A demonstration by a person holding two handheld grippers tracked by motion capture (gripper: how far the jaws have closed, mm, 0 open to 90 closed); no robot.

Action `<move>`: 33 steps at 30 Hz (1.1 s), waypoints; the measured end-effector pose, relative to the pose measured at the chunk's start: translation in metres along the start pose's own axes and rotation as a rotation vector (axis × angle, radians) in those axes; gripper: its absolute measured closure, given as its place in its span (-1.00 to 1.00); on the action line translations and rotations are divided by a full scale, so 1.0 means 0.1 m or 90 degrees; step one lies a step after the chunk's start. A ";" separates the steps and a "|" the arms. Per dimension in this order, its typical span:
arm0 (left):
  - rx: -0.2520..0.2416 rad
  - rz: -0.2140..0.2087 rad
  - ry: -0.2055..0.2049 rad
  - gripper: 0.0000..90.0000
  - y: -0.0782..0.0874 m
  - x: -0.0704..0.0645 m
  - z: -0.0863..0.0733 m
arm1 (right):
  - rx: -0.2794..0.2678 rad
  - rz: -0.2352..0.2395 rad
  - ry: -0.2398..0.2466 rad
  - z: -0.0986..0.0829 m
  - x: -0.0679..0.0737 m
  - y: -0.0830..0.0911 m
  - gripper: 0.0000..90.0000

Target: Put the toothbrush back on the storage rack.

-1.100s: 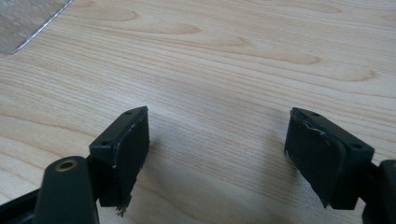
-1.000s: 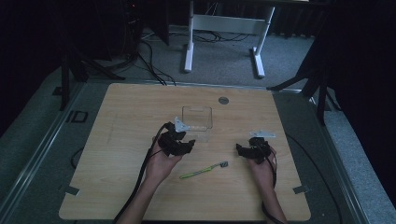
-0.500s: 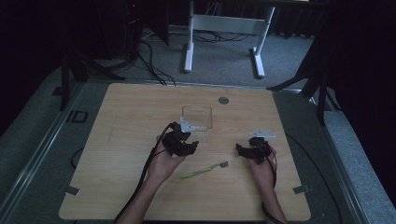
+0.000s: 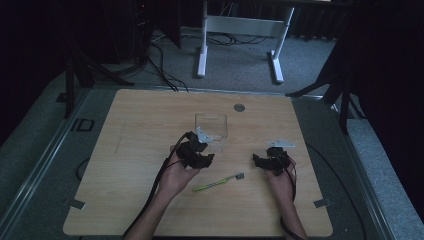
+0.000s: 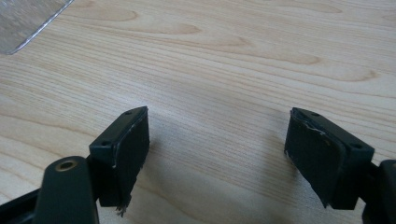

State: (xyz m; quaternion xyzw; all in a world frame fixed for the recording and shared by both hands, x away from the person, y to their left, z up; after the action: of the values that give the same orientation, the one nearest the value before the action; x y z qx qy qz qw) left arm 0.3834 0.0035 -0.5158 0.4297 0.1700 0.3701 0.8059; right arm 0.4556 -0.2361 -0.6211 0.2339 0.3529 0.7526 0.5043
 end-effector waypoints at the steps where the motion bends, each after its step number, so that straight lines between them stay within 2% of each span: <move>1: 0.001 0.001 -0.001 0.16 0.00 0.00 0.00 | 0.000 0.000 0.000 0.00 0.00 0.00 -0.51; 33: 0.054 -0.005 -0.030 0.16 -0.07 -0.08 0.00 | 0.000 0.000 0.000 0.00 0.00 0.00 -0.51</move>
State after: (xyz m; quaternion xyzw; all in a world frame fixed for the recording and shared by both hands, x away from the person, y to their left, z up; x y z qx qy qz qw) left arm 0.3811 -0.0051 -0.5212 0.4715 0.1680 0.3492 0.7921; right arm 0.4556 -0.2361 -0.6211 0.2340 0.3531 0.7525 0.5043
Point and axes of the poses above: each handheld gripper's, and its own axes: y roughly backward along the jaws, z roughly out of its top, x roughly to its left, the point moved 9 cm from there along -y, roughly forward along the jaws, and after that the axes turned 7 degrees about x, right-handed, at the moved point
